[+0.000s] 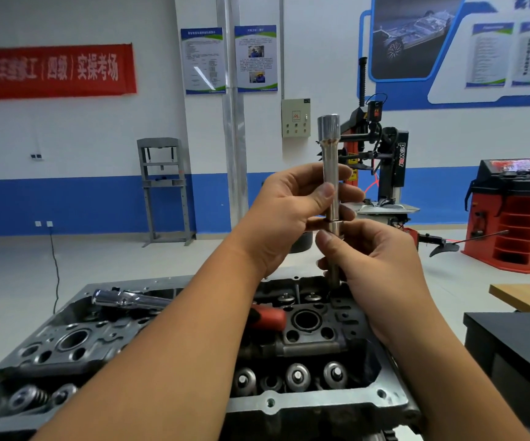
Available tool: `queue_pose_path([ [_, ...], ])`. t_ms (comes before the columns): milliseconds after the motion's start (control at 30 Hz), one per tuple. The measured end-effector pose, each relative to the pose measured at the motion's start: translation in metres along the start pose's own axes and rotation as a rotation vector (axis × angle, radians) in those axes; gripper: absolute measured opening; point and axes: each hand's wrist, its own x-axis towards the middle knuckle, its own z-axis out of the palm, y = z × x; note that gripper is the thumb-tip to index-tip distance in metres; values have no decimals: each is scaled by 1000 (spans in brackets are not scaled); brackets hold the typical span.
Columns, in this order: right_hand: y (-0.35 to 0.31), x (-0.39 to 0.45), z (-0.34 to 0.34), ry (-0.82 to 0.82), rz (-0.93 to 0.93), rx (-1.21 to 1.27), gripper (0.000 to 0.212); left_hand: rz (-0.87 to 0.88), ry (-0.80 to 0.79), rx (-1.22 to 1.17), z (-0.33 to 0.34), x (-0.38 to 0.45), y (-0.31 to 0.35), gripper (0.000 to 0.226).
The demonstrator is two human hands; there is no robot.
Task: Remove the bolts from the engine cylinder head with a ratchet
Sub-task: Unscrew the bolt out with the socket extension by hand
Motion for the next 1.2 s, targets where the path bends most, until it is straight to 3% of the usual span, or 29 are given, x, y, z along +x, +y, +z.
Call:
queue_pose_path([
  [167, 0, -2, -1, -3, 4, 1, 18, 25, 90, 34, -2, -1, 0, 14],
  [267, 0, -3, -2, 9, -1, -13, 23, 27, 163, 57, -4, -1, 0, 39],
  [433, 0, -1, -1, 6, -12, -23, 16, -5, 17, 10, -3, 0, -1, 19],
  [567, 1, -1, -2, 5, 2, 11, 16, 18, 68, 30, -3, 0, 0, 13],
  [700, 3, -2, -4, -2, -6, -1, 8, 21, 172, 57, -1, -1, 2, 46],
  [833, 1, -1, -1, 3, -5, -11, 16, 8, 81, 1, -3, 0, 1, 19],
  [1200, 1, -2, -4, 36, -24, -14, 21, 36, 212, 0, -1, -1, 4, 35],
])
